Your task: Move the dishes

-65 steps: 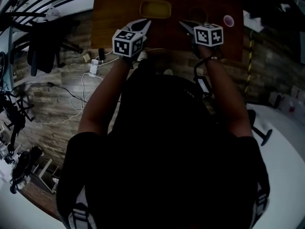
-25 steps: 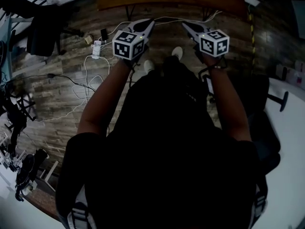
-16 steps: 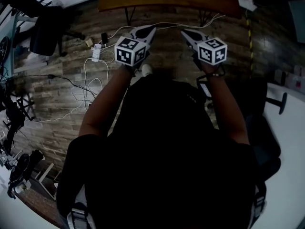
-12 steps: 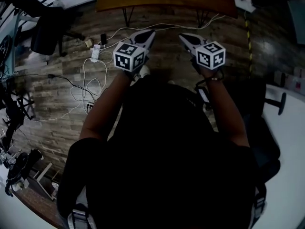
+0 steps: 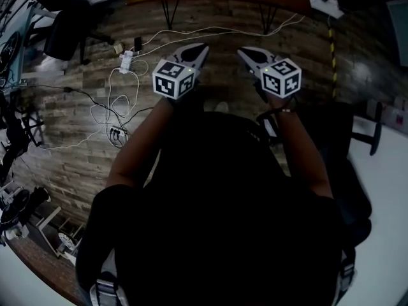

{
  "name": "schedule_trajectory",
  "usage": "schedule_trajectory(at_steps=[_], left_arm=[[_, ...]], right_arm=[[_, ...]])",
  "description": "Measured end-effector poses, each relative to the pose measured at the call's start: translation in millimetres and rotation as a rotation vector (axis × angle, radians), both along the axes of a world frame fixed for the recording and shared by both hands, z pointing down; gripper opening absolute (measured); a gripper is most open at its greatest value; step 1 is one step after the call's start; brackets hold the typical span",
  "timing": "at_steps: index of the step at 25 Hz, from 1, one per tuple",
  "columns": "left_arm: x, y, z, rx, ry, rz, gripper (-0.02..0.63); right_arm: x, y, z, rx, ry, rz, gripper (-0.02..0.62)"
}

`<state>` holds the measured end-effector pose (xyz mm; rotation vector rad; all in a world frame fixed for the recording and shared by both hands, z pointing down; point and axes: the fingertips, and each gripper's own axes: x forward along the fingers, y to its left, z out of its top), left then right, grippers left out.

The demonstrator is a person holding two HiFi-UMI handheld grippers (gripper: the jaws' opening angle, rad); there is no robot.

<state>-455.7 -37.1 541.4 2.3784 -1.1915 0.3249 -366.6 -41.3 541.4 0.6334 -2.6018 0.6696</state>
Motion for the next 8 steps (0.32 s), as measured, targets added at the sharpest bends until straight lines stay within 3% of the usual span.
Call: schedule_trajectory(at_steps=[8], left_arm=[[10, 18, -4, 0.004, -0.008, -0.007, -0.005]], right_arm=[[7, 17, -7, 0.005, -0.009, -0.011, 0.011]])
